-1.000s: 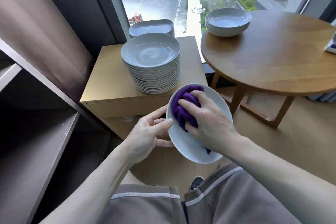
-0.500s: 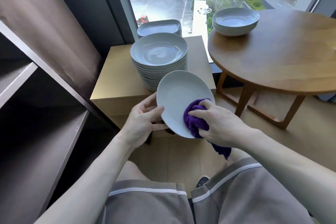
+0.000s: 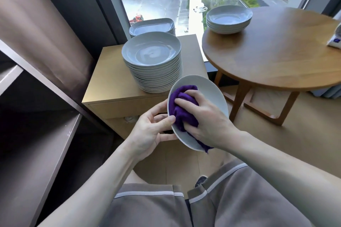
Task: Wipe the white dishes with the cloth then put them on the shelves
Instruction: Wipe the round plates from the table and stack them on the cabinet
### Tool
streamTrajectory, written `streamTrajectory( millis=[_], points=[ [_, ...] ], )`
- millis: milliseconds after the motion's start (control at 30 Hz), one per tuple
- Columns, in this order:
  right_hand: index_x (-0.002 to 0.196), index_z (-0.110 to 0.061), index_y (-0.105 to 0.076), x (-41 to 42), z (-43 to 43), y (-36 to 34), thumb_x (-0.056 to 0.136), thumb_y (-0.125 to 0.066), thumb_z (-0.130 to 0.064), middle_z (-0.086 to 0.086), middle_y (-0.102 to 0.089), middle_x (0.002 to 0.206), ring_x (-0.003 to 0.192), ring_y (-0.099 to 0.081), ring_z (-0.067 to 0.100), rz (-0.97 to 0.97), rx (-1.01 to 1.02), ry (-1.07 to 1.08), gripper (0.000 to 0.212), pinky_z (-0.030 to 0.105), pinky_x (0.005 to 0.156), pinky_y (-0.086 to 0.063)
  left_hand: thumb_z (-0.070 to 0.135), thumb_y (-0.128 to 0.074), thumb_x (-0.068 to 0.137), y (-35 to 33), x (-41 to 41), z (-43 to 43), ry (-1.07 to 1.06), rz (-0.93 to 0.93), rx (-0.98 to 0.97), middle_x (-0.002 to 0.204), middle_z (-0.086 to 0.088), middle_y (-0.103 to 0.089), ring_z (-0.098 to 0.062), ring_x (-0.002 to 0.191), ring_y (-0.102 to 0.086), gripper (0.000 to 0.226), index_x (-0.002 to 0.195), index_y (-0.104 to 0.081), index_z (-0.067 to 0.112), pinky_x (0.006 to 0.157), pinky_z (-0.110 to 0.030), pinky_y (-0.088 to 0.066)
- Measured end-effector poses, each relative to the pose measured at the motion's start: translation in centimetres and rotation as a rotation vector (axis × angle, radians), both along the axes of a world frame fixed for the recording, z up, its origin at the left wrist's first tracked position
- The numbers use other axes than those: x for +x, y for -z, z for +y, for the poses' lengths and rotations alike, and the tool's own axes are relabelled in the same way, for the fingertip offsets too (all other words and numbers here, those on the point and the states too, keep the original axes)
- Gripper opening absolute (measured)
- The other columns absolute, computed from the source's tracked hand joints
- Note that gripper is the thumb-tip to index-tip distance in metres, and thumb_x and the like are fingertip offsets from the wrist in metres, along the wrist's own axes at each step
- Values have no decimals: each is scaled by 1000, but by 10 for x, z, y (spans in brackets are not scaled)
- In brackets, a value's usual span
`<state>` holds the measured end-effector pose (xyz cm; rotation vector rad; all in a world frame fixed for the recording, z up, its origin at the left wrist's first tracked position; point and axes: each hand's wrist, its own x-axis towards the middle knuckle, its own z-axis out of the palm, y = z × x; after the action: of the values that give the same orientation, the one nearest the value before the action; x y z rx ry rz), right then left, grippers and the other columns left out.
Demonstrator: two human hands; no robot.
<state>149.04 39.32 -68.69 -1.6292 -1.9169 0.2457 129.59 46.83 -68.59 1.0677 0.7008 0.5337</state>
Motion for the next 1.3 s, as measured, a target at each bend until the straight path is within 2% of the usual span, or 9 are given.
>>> streamTrajectory(
  millis=[167,300,400,533,633,833,967,1100,1300],
  points=[
    [141,-17,-54,15,7,-1,87,-74,-27,11,-48,142,121,-53,31,-13,39,246,58,37,95,-49,16,-75,90,4,7,-12,10,28,15,122,-21,-73,-32,104,-74,60,147,-58,24,82,-47,-63],
    [142,-21,-51,26,9,2,90,-67,-33,12,-48,136,110,-58,34,-126,-116,395,56,37,82,-51,17,-77,87,-1,-1,-6,-61,24,28,123,-22,-72,-33,101,-75,63,146,-58,24,78,-46,-63],
    [136,-23,-50,27,8,5,92,-61,-39,10,-51,128,103,-60,33,-165,-265,405,48,36,79,-51,15,-79,89,-4,-6,1,-106,33,58,123,-18,-74,-35,107,-75,63,147,-57,25,78,-46,-64],
    [129,-26,-54,17,5,3,88,-60,-44,6,-55,118,93,-55,28,-81,-355,339,45,32,75,-46,15,-74,87,-8,-9,7,-174,24,79,123,-17,-75,-36,109,-75,61,144,-58,26,76,-45,-64],
    [127,-29,-56,4,0,1,87,-60,-45,1,-59,116,92,-58,23,-55,-318,217,43,29,74,-49,15,-74,85,-7,-10,11,-205,30,89,122,-17,-75,-35,108,-75,62,144,-57,25,76,-44,-64],
    [139,-34,-51,-4,-7,-1,88,-65,-46,-4,-52,137,114,-57,19,-13,-226,0,54,28,90,-53,13,-75,88,-1,-8,1,-168,29,105,122,-20,-73,-37,109,-74,65,148,-56,25,77,-45,-64],
    [139,-30,-53,6,0,-1,86,-68,-41,-2,-49,137,113,-56,21,-10,-126,64,56,23,87,-42,15,-81,88,7,-2,-11,-128,55,126,123,-22,-71,-36,112,-73,63,146,-60,29,82,-47,-64],
    [143,-31,-49,24,4,0,86,-69,-40,-2,-46,141,119,-53,23,-3,-95,164,61,27,88,-45,17,-77,85,6,4,-17,-138,43,62,123,-21,-72,-35,111,-73,64,146,-59,28,82,-46,-63],
    [137,-31,-56,44,8,-23,81,-65,-38,-6,-49,137,119,-53,18,263,49,249,58,30,100,-46,16,-75,89,-17,12,-17,-225,13,50,126,-18,-73,-37,115,-72,64,148,-54,25,83,-50,-63]
  ],
)
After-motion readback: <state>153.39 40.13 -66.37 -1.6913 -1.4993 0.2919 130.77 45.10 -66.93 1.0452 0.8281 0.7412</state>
